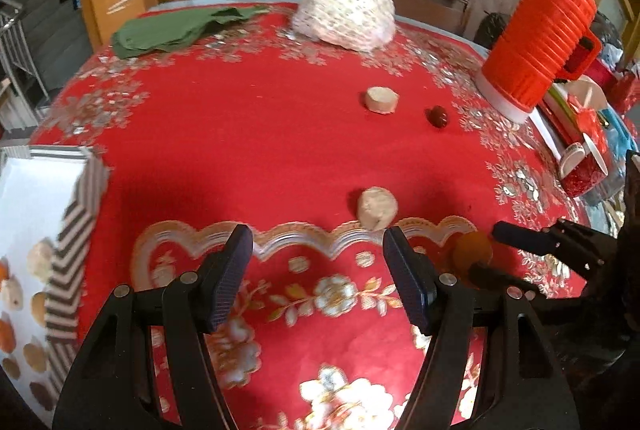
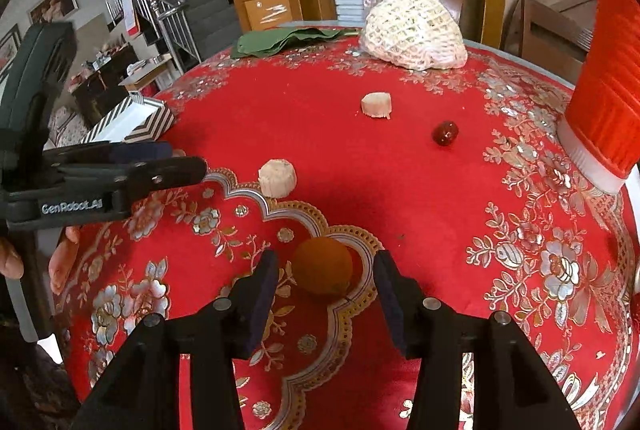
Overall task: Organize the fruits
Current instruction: 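Grasp the orange with the right tool while the left tool grasps a beige slice, then carry the orange and beige slice over the white box with both tools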
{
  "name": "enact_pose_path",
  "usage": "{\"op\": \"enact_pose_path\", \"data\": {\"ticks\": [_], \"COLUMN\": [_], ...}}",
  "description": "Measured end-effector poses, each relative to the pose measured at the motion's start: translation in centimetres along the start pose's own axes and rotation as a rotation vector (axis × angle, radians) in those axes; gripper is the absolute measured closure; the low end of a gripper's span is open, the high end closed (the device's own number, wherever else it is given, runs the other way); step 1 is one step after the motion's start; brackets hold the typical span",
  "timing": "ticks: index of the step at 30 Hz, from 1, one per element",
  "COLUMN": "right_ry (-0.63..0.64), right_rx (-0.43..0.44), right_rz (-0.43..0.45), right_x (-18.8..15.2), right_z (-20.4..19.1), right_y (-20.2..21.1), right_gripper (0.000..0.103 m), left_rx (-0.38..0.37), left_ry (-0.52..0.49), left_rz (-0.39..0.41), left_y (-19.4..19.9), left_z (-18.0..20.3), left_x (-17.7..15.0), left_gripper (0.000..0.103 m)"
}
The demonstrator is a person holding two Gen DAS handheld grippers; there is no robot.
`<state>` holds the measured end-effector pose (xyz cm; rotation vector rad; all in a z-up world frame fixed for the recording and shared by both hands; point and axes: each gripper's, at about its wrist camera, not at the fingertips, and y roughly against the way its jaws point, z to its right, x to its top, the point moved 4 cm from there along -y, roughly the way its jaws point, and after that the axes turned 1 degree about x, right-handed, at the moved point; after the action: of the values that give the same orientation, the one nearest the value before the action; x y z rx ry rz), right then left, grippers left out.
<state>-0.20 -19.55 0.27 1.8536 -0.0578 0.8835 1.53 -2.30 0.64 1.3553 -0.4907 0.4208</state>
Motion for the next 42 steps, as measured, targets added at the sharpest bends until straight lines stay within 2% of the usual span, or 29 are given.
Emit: {"op": "enact_pose_path", "data": {"ticks": [5,11,17,25,28,29,31,32,36,42], "right_ry": [-0.007,0.030,0.080,0.084,0.095,0.104,0.140,0.150,0.183,0.169], "right_rx": [0.006,0.028,-0.016,-0.018,-0.022,-0.028,-0.044,-0.042,-0.038,-0.017], "right_rz": [-0.011,0.004,-0.012,0.001,-0.001,-0.003,-0.017,-0.025,-0.059,-0.034], "right_x": [-0.2,0.0,0.0,0.2,0.1,0.1,-0.1,-0.1,-0.2,0.3], "right_z": [0.5,-0.7,-0.9,-0.6,-0.6,-0.6,-0.8,-0.8,-1.0,-1.7], "right_y": [-0.8,-1.2,-2.2,-2.8,-2.7,-2.7,-2.6,-2.5,-2.3,-1.5], "right_gripper": [0.055,0.055,0.056,0.056,0.056,0.059,0.069,0.070,0.071,0.071], "left_rx": [-0.013,-0.016,-0.012,0.022,0.049,0.055,0.048,0.051,0.060,0.038], "left_ry": [-0.028,-0.037,-0.066,-0.063,-0.078,-0.082,-0.085,-0.089,-0.107,-0.057], "left_rz": [-0.004,-0.014,-0.030,-0.044,-0.032,-0.029,-0.021,-0.019,-0.011,-0.017], "left_y": [-1.1,-2.4,-3.8,-5.6,-5.7,-5.7,-5.6,-5.6,-5.4,-3.8], "left_z": [1.2,2.0,3.1,3.1,3.0,3.0,3.0,3.1,2.9,1.4], "left_x": [0.7,1.6,1.9,2.1,2.2,2.2,2.2,2.2,1.8,1.3], "left_gripper": [0.035,0.035,0.035,0.036,0.045,0.048,0.060,0.076,0.077,0.077]}}
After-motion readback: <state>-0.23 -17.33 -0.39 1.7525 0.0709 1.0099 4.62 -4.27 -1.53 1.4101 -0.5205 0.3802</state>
